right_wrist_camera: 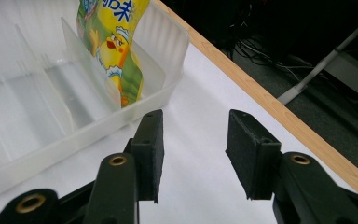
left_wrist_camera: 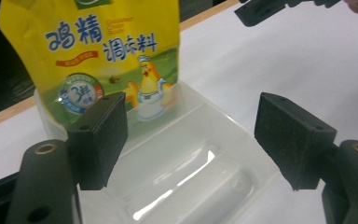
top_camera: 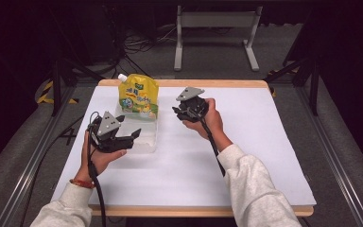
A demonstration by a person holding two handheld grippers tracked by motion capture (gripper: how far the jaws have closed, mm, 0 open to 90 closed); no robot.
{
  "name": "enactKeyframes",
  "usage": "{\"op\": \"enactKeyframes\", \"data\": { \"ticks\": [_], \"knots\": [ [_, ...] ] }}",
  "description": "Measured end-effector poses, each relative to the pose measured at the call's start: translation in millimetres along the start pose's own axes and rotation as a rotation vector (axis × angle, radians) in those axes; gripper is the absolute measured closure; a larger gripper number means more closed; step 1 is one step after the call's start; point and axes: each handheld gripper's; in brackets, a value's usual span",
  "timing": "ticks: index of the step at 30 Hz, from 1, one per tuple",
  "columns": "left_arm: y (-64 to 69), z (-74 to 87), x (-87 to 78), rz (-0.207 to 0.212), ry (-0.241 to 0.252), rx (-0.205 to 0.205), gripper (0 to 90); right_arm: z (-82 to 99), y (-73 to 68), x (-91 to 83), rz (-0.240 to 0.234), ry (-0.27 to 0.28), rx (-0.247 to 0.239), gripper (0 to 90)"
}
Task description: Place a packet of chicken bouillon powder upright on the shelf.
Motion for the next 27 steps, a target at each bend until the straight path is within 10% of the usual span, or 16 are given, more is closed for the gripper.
{"op": "enactKeyframes", "data": {
  "ticks": [27],
  "knots": [
    [45.7, 33.1, -3.9, 0.075, -0.065, 0.074, 17.7, 52.4, 37.5, -48.5, 0.046, -0.037, 0.043, 47.7]
  ]
}}
Point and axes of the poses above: each handheld gripper's, and its own axes: x roughly forward along the jaws, z roughly out of its underside, y roughly to its right, and after that the axes turned 6 degrees about z, right-handed
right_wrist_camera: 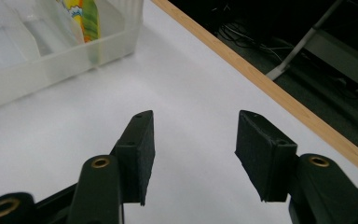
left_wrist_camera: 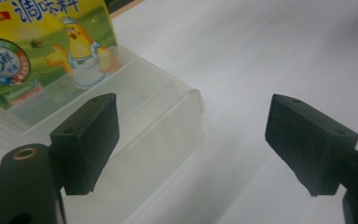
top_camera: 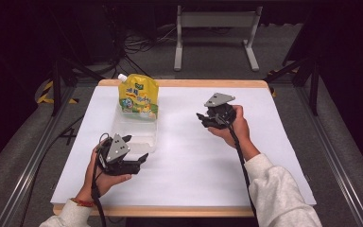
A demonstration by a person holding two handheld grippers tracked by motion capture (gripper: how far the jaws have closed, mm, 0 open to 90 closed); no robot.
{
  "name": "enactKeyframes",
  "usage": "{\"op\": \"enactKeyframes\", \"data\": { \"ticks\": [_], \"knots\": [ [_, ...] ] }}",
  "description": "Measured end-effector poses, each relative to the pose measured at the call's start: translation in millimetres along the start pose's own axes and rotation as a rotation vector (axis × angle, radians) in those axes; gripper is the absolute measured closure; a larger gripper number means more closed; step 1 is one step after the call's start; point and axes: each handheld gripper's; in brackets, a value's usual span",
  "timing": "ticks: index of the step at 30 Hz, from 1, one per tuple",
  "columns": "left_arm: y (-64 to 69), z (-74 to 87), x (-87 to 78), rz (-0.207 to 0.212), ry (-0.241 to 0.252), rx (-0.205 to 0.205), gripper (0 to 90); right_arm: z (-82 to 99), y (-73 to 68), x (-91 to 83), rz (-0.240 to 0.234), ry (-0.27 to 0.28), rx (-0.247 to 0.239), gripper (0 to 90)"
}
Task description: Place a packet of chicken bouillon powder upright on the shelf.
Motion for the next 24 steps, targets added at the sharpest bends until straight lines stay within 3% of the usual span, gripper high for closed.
{"op": "enactKeyframes", "data": {
  "ticks": [10, 12, 16, 24],
  "knots": [
    [7.3, 13.7, 3.4, 0.031, -0.04, 0.0, 14.6, 32.6, 18.7, -18.7, 0.009, -0.023, 0.028, 47.0],
    [8.9, 17.3, 4.2, 0.021, -0.043, 0.003, 14.6, 39.4, 21.5, -23.6, 0.016, -0.029, 0.02, 47.0],
    [13.2, 26.4, 7.8, 0.053, -0.09, 0.009, 14.4, 53.8, 24.7, -34.8, 0.035, -0.04, -0.004, 46.0],
    [23.4, 35.9, 15.8, 0.07, -0.126, 0.026, 14.5, 72.2, 22.8, -56.2, 0.076, -0.054, -0.067, 44.8]
  ]
}}
Point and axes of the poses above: each handheld gripper's, and its own axes: x roughly forward along the jaws, z roughly out of its underside, y roughly to its right, and after that the axes turned 6 degrees about z, right-handed
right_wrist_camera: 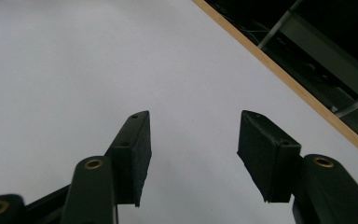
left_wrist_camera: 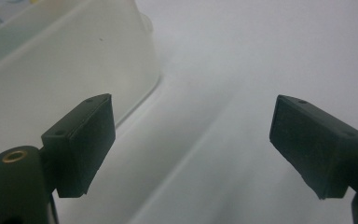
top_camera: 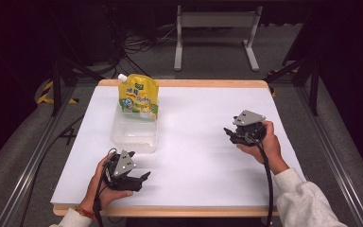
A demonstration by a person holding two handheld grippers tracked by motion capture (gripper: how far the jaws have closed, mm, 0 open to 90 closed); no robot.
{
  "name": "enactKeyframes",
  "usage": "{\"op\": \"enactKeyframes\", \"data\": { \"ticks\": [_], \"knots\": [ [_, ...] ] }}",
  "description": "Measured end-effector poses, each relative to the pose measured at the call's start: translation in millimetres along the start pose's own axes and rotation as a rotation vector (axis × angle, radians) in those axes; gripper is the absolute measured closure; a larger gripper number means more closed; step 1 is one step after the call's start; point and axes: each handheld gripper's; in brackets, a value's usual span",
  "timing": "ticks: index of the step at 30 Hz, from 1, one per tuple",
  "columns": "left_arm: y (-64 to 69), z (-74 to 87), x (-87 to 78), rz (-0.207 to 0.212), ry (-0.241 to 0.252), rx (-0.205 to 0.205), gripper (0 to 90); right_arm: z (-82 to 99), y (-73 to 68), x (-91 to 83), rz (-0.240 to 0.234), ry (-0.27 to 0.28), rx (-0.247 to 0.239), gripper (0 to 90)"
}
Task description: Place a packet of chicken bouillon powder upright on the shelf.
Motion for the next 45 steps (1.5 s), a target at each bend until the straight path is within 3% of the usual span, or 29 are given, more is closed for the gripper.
{"op": "enactKeyframes", "data": {
  "ticks": [9, 13, 23, 36, 45],
  "knots": [
    [3.1, 4.7, 3.5, 0.014, -0.023, 0.005, 13.9, 27.3, -3.6, -23.3, -0.005, -0.005, -0.004, 41.1],
    [3.1, 7.5, 4.1, 0.014, -0.036, -0.004, 13.3, 43.0, -5.3, -35.9, -0.016, 0.003, 0.017, 38.5],
    [2.7, 10.7, 2.4, 0.013, -0.043, 0.002, 12.6, 78.4, -7.9, -54.7, 0.019, -0.015, 0.025, 32.7],
    [-2.4, 17.1, -0.3, 0.006, -0.045, -0.015, 11.6, 127.9, 0.5, -81.2, 0.062, -0.011, 0.152, 23.1],
    [-5.0, 21.8, -6.6, -0.006, -0.028, -0.036, 10.9, 151.9, 3.8, -91.7, 0.106, -0.029, 0.239, 20.6]
  ]
}}
Point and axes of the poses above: each handheld gripper's, and its own axes: x roughly forward along the jaws, z roughly out of its underside, y roughly to its right, and after that the axes turned 6 degrees about z, right-handed
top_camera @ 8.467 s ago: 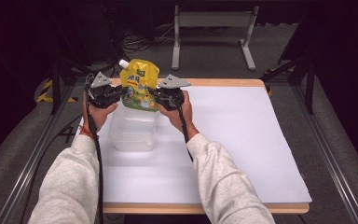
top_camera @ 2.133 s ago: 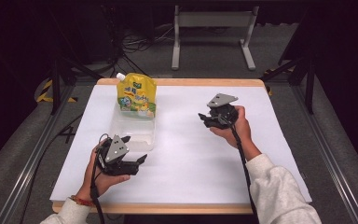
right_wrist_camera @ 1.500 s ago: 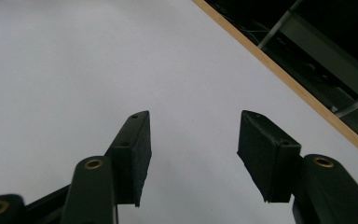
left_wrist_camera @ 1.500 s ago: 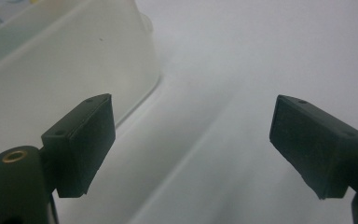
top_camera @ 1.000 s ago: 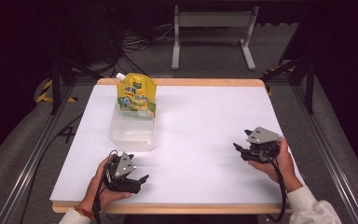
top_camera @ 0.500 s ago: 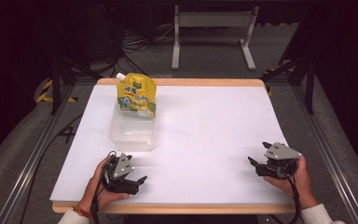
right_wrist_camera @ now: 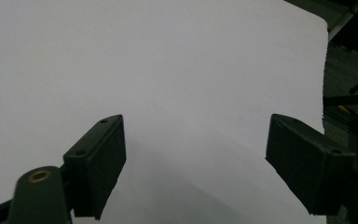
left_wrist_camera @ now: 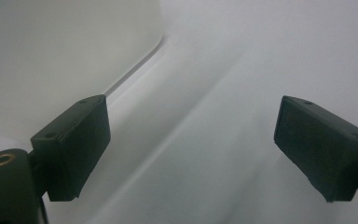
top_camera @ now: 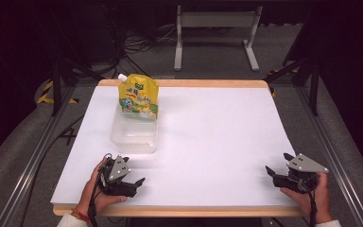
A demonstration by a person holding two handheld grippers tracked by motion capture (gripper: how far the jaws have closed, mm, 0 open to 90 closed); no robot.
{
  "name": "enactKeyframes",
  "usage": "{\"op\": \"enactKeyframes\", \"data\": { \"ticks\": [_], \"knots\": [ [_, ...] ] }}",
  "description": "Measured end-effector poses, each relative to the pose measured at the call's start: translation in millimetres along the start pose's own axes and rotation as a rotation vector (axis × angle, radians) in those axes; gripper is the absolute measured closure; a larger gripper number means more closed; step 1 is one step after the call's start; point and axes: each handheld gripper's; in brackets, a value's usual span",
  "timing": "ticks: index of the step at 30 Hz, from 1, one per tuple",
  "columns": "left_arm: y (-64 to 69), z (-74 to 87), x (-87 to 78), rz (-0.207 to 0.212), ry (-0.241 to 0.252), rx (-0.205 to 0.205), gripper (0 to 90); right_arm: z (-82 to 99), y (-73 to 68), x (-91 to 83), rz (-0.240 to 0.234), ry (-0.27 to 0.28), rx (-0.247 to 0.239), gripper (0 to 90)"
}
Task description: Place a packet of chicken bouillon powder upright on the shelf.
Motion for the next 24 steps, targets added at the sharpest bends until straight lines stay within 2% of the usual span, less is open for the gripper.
{"op": "enactKeyframes", "data": {
  "ticks": [5, 9, 13, 16, 19, 24],
  "knots": [
    [-3.4, 0.2, 0.0, -0.001, 0.012, -0.011, 10.7, 7.2, 0.1, -4.4, -0.008, 0.002, 0.06, 20.1],
    [-5.5, 0.9, 0.4, -0.003, 0.015, -0.023, 10.6, 8.6, -6.6, -1.7, -0.007, -0.018, 0.017, 19.9],
    [-4.9, 1.5, 0.4, -0.002, 0.01, -0.02, 10.5, 7.5, -9.8, 1.3, -0.013, -0.02, 0.001, 19.9],
    [-3.7, 2.3, 0.4, 0.003, 0.01, -0.014, 10.5, 5.7, -12.5, 1.7, -0.004, -0.021, -0.029, 19.8],
    [-3.9, 2.9, 1.1, 0.004, 0.003, -0.01, 10.5, 5.6, -13.5, 1.7, -0.003, -0.019, -0.016, 19.6],
    [-2.7, 1.4, 2.8, 0.001, -0.001, -0.006, 10.5, 6.8, -17.2, 2.4, -0.007, -0.025, -0.025, 19.4]
  ]
}}
Point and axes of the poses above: each handheld gripper's, and its own axes: x roughly forward along the jaws, z roughly out of its underside, y roughly to its right, and after that the axes turned 6 degrees about z, right-handed
